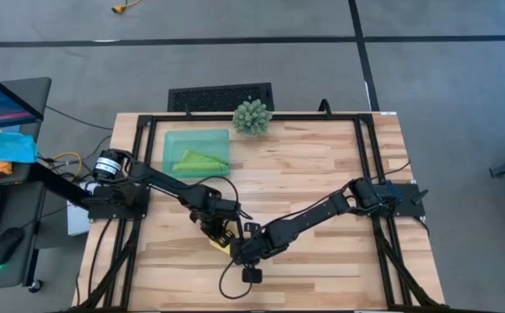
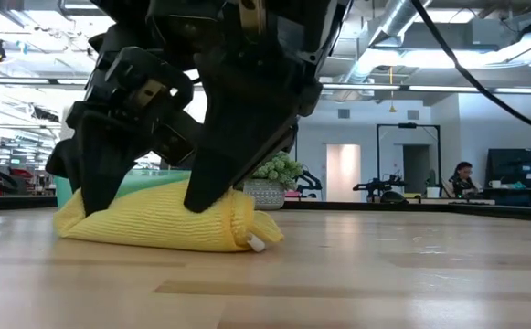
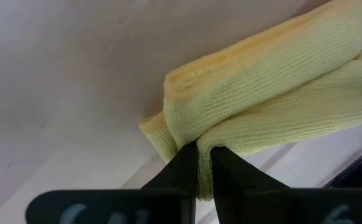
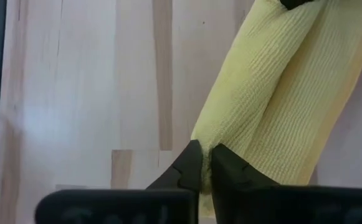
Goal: Roll microfiber towels into tight, uniform cylinder then place into a basket
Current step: Roll the yellow towel
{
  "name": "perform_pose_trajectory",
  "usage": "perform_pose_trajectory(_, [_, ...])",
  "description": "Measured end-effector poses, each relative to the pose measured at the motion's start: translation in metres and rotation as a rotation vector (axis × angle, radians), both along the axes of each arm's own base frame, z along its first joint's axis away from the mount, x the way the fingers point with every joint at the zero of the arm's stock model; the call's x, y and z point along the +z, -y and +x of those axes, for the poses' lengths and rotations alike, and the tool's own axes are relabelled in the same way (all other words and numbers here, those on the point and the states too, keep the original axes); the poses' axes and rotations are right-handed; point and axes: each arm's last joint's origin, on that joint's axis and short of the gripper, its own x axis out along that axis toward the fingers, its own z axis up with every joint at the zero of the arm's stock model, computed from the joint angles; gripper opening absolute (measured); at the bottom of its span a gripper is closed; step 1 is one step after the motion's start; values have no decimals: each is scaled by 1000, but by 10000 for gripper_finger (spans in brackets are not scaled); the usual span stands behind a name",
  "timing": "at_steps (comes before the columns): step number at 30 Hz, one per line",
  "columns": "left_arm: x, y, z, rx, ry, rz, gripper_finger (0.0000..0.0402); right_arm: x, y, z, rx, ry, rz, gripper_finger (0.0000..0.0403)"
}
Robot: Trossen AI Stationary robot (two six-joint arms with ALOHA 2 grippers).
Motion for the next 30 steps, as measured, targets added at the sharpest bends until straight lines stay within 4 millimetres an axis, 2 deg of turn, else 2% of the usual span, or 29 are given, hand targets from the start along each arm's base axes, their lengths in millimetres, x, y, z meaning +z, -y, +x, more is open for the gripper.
perform_pose_trajectory(6, [-1, 0, 0, -14, 8, 0, 18, 0, 5, 1, -3, -9, 3, 73])
perform_pose_trajectory(11, [-1, 0, 0, -37, 17, 5, 18, -4, 14, -7, -14, -128, -43, 117])
perform_pose_trajectory(14, [-1, 0, 0, -38, 17, 7, 18, -7, 22, -15, -73, -230, -85, 132])
perform_pose_trajectory(16, [-1, 0, 0, -38, 17, 7, 18, -6, 22, -19, -85, -237, -132, 136])
perform_pose_trajectory(21, [-1, 0, 0, -38, 18, 9, 18, 15, 2, -29, -70, -127, -228, 134])
perform_pose_trajectory(24, [-1, 1, 0, -37, 17, 8, 18, 37, -15, -35, -14, 33, -315, 128])
perform_pose_trajectory(27, [-1, 1, 0, -34, 16, 5, 18, 50, -33, -32, 59, 235, -399, 123])
perform_pose_trajectory(30, [-1, 1, 0, -32, 15, 3, 18, 53, -44, -25, 176, 343, -400, 118])
